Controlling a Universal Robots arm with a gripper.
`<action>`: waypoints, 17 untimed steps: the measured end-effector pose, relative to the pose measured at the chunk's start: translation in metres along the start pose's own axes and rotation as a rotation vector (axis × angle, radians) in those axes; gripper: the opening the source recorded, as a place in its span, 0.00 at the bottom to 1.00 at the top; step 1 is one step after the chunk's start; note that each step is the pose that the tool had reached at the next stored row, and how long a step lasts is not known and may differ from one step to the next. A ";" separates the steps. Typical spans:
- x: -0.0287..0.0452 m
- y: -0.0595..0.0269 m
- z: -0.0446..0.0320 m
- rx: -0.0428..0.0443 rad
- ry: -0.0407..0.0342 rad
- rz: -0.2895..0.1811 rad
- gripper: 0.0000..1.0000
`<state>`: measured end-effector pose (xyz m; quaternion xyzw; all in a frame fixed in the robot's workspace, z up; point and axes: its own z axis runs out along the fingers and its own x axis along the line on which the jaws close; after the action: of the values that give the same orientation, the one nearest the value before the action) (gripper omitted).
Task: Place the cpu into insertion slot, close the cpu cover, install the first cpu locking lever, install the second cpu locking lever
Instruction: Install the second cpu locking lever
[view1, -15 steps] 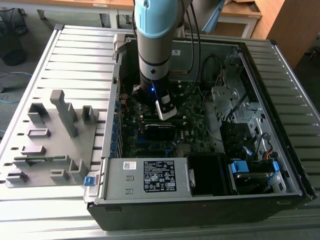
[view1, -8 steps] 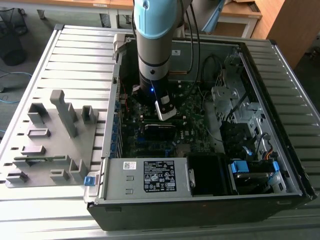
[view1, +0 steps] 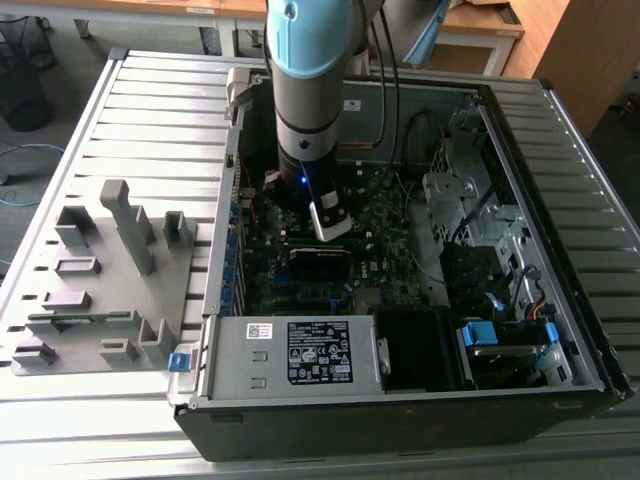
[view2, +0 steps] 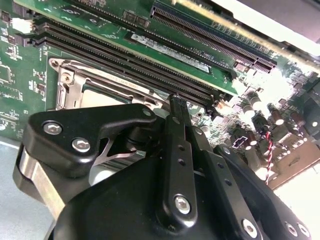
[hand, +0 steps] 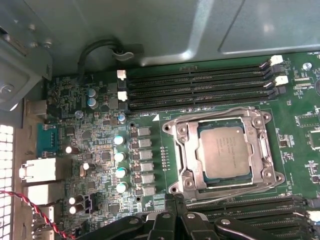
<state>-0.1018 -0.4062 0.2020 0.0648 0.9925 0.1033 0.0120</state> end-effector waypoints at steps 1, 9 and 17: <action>0.0004 0.0001 0.0004 0.0000 0.0000 0.000 0.10; 0.0068 -0.0008 0.0042 0.0013 -0.0001 0.000 0.10; 0.0078 -0.0002 0.0047 0.0009 -0.0003 0.000 0.10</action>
<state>-0.1093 -0.4044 0.1972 0.0648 0.9925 0.1029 0.0122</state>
